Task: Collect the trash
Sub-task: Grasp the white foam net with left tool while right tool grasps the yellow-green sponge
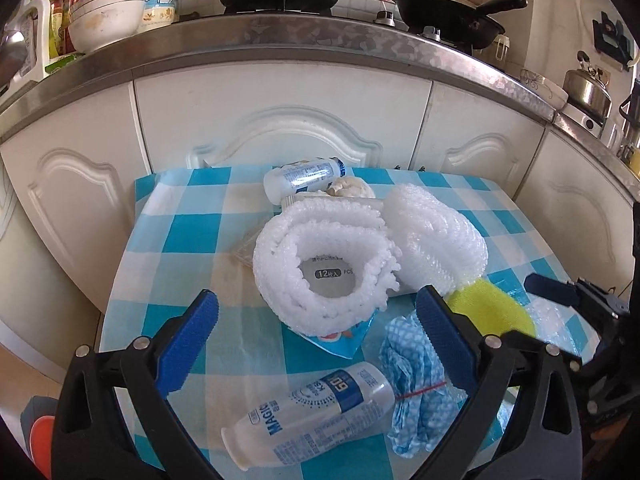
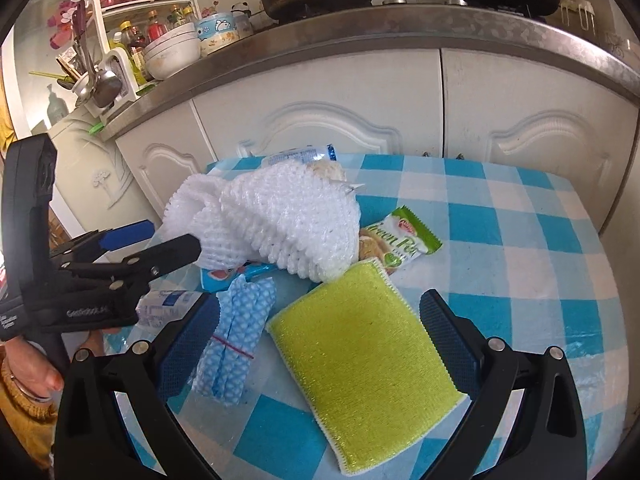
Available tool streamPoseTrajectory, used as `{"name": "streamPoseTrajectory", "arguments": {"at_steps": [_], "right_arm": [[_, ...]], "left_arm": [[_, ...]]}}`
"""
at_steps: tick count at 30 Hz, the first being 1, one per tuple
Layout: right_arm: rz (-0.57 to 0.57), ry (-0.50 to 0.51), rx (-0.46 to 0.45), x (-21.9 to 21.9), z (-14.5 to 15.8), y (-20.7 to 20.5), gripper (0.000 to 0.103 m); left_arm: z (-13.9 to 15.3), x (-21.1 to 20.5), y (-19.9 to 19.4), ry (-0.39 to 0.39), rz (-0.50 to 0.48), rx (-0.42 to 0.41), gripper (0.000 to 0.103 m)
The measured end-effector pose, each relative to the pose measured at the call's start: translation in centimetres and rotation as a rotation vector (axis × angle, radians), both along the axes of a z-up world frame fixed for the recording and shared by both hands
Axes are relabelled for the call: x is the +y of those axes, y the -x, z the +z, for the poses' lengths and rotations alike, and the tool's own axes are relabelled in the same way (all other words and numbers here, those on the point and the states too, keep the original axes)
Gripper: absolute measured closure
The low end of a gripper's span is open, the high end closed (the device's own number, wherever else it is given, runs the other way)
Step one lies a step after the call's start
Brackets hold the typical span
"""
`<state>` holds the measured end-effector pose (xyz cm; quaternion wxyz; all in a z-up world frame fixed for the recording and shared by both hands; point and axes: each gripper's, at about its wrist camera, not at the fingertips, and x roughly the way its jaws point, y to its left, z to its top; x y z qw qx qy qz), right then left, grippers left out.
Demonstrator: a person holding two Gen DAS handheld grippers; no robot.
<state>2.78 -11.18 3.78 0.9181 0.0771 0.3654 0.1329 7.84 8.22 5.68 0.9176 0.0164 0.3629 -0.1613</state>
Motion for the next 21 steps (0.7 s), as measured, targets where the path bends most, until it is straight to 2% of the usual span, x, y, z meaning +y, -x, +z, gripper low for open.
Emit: {"name": "streamPoseTrajectory", "arguments": {"at_steps": [2, 4, 6, 8, 12, 17, 21], "right_arm": [[-0.010, 0.026, 0.003, 0.1, -0.6, 0.3, 0.004], [-0.024, 0.060, 0.014, -0.1, -1.1, 0.3, 0.004], [-0.021, 0.092, 0.037, -0.5, -1.7, -0.1, 0.004], [-0.016, 0.127, 0.052, -1.0, -2.1, -0.4, 0.004], [0.063, 0.137, 0.118, -1.3, -3.3, -1.4, 0.004], [0.117, 0.219, 0.126, -0.4, -4.2, -1.1, 0.004], [0.111, 0.244, 0.125, -0.2, -4.5, -0.6, 0.005]], "left_arm": [[-0.2, -0.1, -0.4, 0.008, 0.005, 0.002, 0.005], [-0.3, -0.2, -0.8, 0.015, 0.002, 0.007, 0.013], [-0.6, -0.2, -1.2, 0.022, 0.007, 0.028, 0.033], [-0.9, -0.1, -1.5, 0.044, 0.007, 0.048, 0.036], [-0.9, -0.1, -1.4, 0.039, 0.019, 0.032, 0.052], [-0.7, 0.1, -1.3, 0.048, 0.032, 0.032, 0.064], [-0.5, 0.4, -1.0, 0.061, 0.043, 0.032, 0.067]]}}
